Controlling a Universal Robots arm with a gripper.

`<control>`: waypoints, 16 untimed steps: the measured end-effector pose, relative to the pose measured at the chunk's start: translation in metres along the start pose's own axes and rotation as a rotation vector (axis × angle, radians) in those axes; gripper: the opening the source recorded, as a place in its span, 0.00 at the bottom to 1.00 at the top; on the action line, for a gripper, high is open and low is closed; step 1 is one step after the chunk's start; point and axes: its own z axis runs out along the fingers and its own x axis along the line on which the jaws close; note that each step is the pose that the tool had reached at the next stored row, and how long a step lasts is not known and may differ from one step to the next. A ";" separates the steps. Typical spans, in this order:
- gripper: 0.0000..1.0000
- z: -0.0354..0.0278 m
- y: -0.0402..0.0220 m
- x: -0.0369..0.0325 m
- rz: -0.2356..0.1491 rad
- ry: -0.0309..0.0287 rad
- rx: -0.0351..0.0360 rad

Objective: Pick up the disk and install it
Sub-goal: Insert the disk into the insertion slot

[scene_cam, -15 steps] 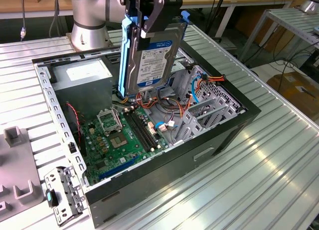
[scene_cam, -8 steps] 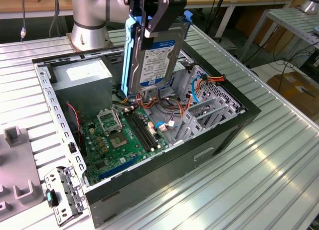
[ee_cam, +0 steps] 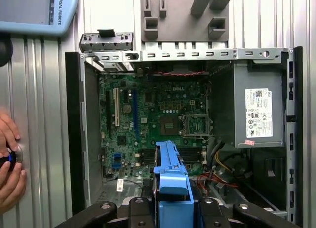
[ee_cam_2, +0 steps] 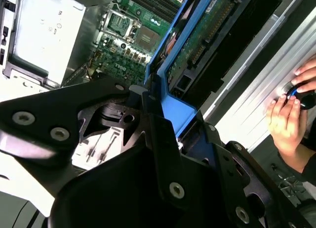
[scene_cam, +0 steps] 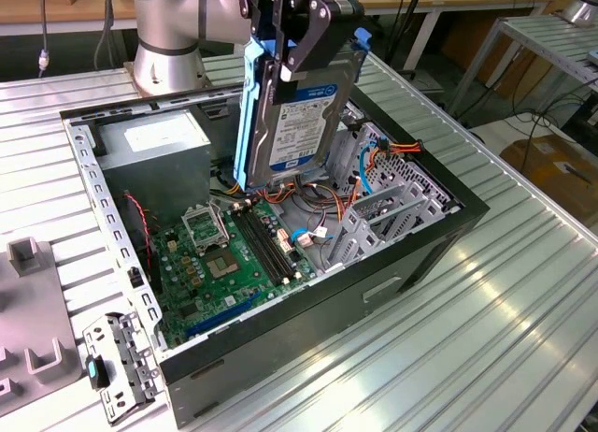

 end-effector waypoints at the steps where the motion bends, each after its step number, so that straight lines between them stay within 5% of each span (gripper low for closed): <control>1: 0.37 0.0002 -0.0006 0.0022 0.000 0.0000 0.0000; 13: 0.37 0.0005 -0.0232 0.0025 0.000 -0.0001 0.0000; 15: 0.37 0.0006 -0.0280 0.0023 0.000 0.0000 -0.0001; 16: 0.37 0.0007 -0.0359 0.0021 0.000 0.0000 0.0000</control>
